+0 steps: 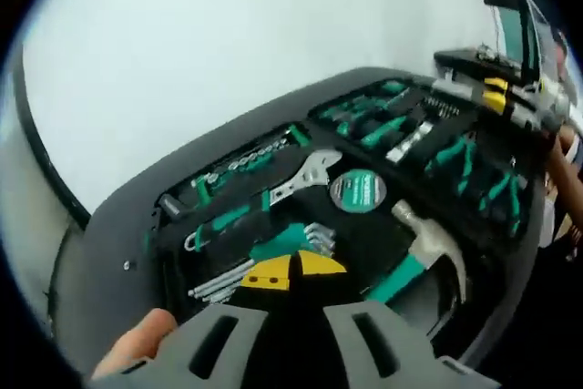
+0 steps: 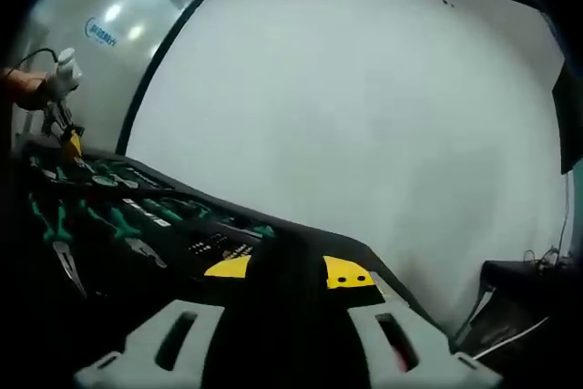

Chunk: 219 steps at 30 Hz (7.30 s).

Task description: Pick up the tools and put them into their designated positions in the toolbox.

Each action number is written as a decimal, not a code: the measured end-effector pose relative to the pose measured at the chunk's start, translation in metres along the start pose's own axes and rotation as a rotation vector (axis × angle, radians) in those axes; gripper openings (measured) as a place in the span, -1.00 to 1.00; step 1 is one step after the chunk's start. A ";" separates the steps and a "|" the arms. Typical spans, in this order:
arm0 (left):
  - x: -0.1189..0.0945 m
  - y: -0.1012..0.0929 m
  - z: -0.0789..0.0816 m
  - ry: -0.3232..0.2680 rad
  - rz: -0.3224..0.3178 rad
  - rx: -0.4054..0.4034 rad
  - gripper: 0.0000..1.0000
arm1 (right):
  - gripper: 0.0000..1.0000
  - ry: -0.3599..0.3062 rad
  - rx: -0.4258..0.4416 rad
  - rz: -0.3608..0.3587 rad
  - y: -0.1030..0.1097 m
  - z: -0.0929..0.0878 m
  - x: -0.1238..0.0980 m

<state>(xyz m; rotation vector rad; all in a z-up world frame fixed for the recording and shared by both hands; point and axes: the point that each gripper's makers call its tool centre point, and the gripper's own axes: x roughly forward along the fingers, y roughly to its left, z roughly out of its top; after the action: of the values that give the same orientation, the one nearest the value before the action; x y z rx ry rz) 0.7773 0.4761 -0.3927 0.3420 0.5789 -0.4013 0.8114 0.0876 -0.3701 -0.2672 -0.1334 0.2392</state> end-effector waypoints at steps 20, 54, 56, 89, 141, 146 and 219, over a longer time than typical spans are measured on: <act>0.015 0.023 -0.026 0.059 0.170 0.053 -1.00 | -0.48 0.001 -0.002 0.025 0.005 -0.001 0.001; 0.016 0.075 -0.017 -0.226 0.257 -0.267 -1.00 | -0.48 0.021 -0.011 0.032 0.008 -0.005 -0.001; 0.015 0.074 -0.015 -0.226 0.239 -0.283 -1.00 | -0.48 0.023 -0.013 0.034 0.009 -0.005 -0.001; 0.042 0.266 -0.108 -0.117 0.559 -0.514 -0.50 | -0.48 0.021 -0.020 0.004 0.002 -0.006 0.003; 0.117 0.132 0.057 0.067 0.060 0.273 -0.84 | -0.48 -0.006 0.043 0.022 0.002 0.000 0.003; 0.129 0.137 0.043 0.175 -0.086 0.232 -0.79 | -0.48 -0.002 0.044 0.019 0.000 -0.001 0.003; -0.124 0.202 -0.108 -0.837 0.457 -0.589 -0.54 | -0.08 0.442 0.241 -0.307 -0.113 -0.086 0.033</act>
<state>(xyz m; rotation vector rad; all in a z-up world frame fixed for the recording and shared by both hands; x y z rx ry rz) 0.7254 0.7298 -0.3649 -0.2686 -0.2196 0.0950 0.8814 -0.0311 -0.4177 -0.0531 0.2900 -0.1117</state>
